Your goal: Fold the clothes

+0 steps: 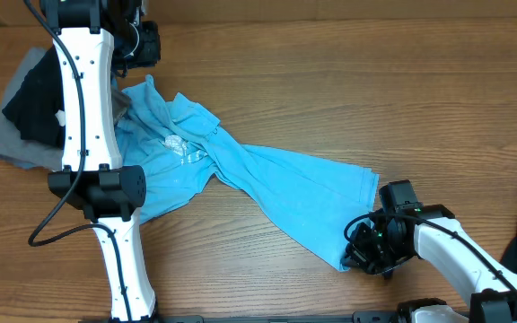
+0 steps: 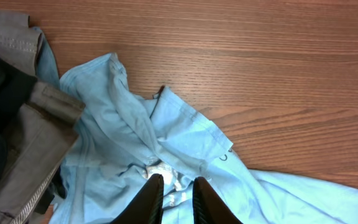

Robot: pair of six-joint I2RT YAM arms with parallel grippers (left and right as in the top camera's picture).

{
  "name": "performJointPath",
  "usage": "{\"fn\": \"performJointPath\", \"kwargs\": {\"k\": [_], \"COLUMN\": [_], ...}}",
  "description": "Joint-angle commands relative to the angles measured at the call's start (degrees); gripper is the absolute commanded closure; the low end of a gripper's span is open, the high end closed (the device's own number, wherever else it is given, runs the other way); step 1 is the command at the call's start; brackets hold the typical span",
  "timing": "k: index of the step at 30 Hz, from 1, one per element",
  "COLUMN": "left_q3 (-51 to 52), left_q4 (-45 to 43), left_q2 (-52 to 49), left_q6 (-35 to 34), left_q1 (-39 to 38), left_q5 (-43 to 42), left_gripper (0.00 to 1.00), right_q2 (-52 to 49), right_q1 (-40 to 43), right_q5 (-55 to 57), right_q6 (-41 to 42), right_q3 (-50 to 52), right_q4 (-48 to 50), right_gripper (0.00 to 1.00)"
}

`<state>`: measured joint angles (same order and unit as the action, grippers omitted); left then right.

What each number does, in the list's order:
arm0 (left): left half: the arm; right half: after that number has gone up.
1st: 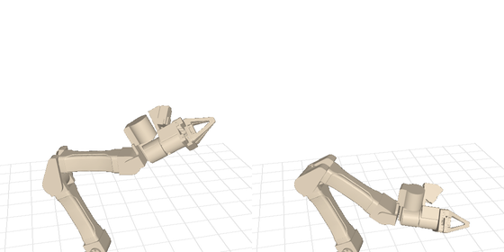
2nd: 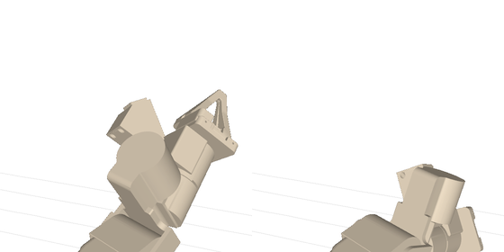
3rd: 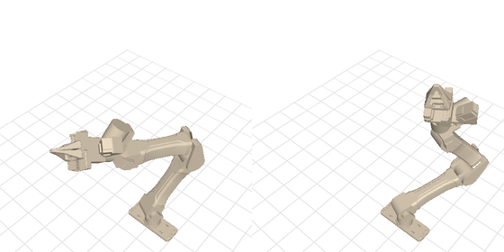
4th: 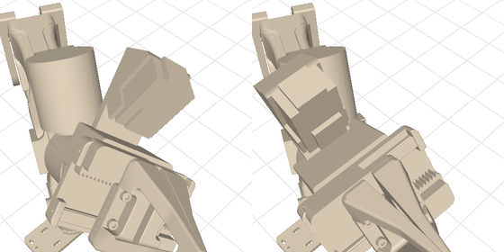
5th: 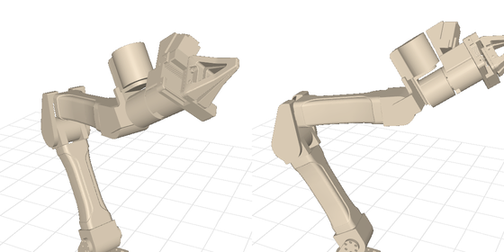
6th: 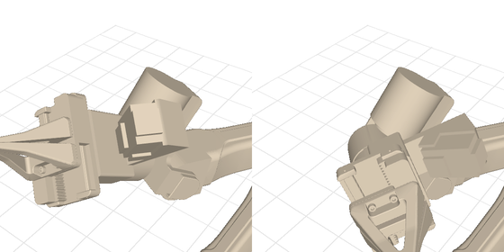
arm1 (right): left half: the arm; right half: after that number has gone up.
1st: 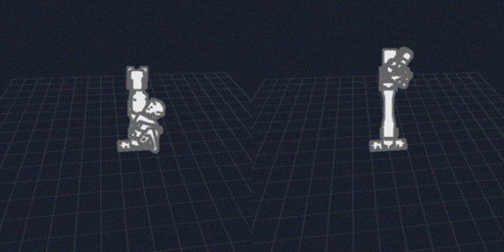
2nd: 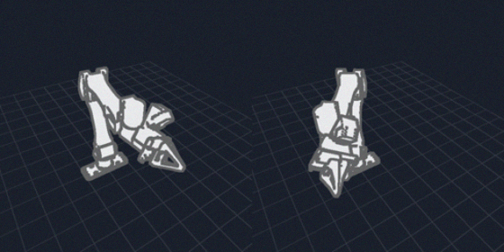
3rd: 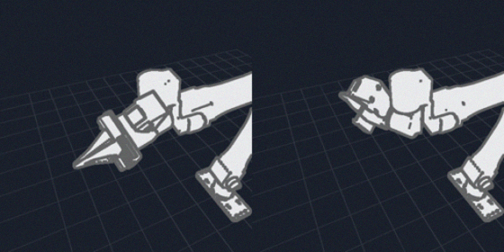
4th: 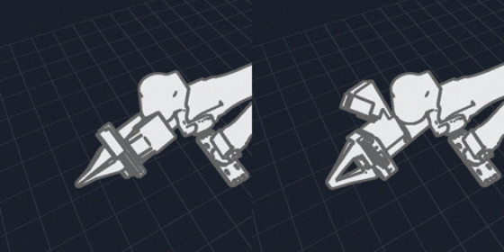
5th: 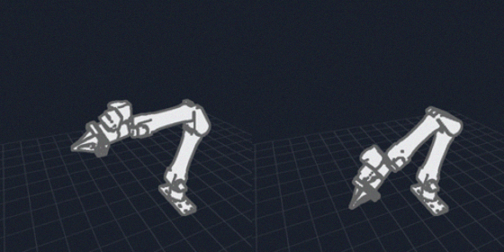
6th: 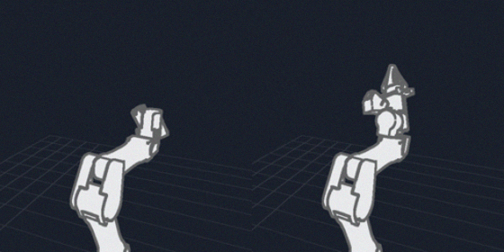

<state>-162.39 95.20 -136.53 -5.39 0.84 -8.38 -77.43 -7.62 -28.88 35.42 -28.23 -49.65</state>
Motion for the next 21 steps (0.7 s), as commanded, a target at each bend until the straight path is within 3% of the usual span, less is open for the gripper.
{"fn": "performJointPath", "kwargs": {"k": [1, 10, 14, 17, 21], "left_q3": [-1.4, -1.4, -1.4, -1.4, -1.4], "left_q4": [0.22, 0.66, 1.01, 1.03, 0.98], "left_q2": [-0.17, -0.17, -0.17, -0.17, -0.17], "left_q6": [1.77, 1.79, 1.79, 1.79, 1.77], "left_q1": [0.2, 0.2, 0.2, 0.2, 0.15], "left_q5": [-0.68, -0.66, -0.66, -0.66, -0.68], "left_gripper": [0.79, 0.76, 0.74, 0.72, 0.71], "right_q2": [0.68, 1.57, 1.55, 1.55, 1.55], "right_q1": [-0.15, -0.15, -0.15, -0.15, -0.2], "right_q5": [2.93, 4.13, 6.86, 9.88, 10.21], "right_q6": [-0.52, -1.33, -1.31, -1.29, -1.33], "right_q3": [-3.28, -14.53, -14.86, -14.75, -12.79], "right_q4": [-1.07, -4.11, -6.64, -10.16, -9.38], "right_gripper": [0.96, 0.94, 0.47, 0.4, 0.4]}}
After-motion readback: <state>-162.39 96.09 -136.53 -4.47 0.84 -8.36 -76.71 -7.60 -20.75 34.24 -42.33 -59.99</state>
